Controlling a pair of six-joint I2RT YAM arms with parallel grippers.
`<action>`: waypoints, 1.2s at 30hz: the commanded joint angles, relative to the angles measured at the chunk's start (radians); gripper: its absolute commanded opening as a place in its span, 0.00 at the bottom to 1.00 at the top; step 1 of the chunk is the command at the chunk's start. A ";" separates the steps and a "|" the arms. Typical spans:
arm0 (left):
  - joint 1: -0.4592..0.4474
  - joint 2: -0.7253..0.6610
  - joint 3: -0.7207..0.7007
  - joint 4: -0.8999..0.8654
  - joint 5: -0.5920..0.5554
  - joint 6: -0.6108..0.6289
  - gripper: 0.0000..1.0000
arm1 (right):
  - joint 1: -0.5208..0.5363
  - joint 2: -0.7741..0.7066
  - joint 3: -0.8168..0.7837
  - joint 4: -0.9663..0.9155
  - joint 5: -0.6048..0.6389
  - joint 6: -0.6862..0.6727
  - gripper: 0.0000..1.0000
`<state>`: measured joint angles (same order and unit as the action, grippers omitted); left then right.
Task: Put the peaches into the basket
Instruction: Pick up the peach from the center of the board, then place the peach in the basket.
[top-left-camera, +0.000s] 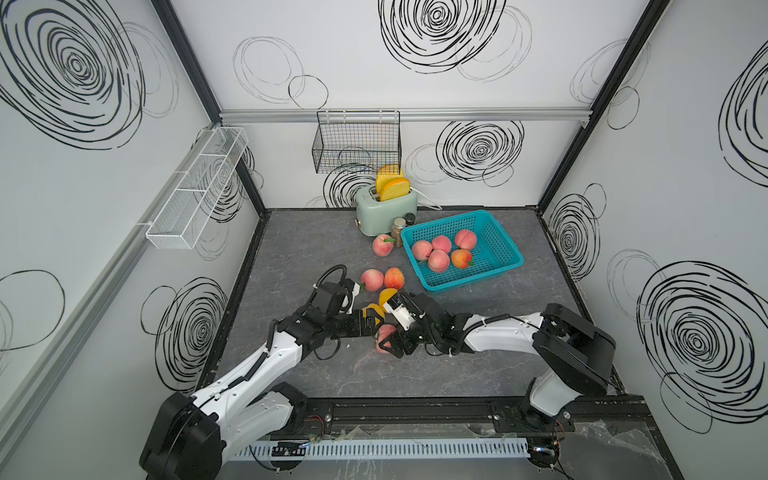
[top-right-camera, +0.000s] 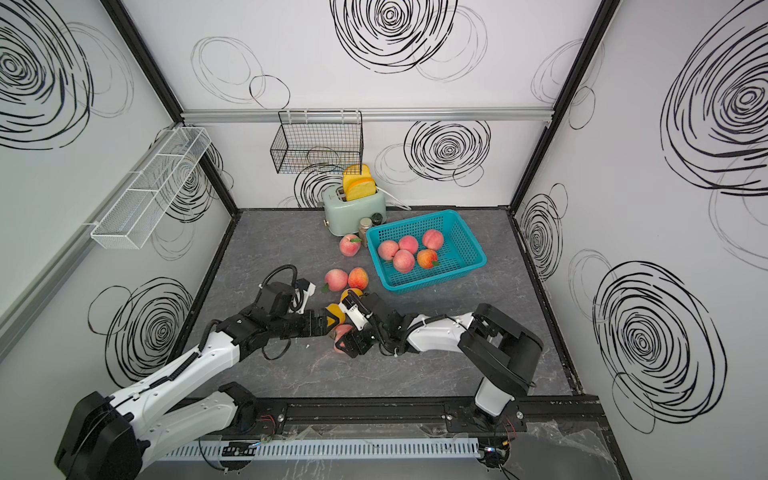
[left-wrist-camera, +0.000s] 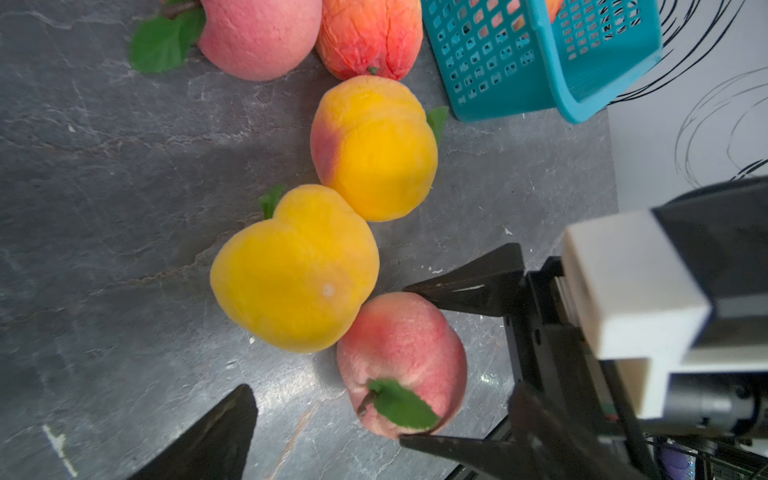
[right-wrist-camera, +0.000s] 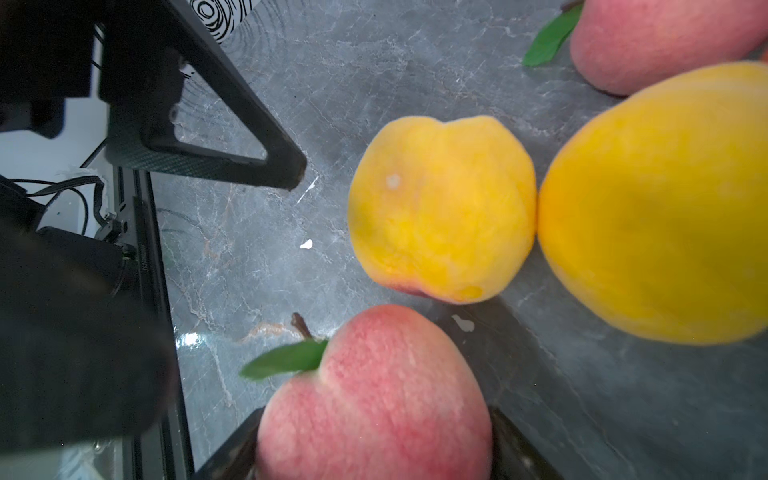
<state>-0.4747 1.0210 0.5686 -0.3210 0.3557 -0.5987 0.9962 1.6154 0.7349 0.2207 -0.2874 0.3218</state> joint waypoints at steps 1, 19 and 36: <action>0.010 -0.013 0.031 -0.006 -0.002 0.008 0.98 | -0.019 -0.067 -0.014 -0.045 0.007 -0.008 0.74; 0.011 0.056 0.140 -0.009 -0.006 0.063 0.98 | -0.231 -0.270 0.022 -0.232 -0.022 -0.092 0.74; 0.013 0.166 0.262 0.033 0.017 0.126 0.98 | -0.461 -0.229 0.197 -0.308 -0.076 -0.195 0.74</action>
<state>-0.4690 1.1702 0.7975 -0.3309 0.3595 -0.4984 0.5510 1.3727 0.9051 -0.0608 -0.3340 0.1562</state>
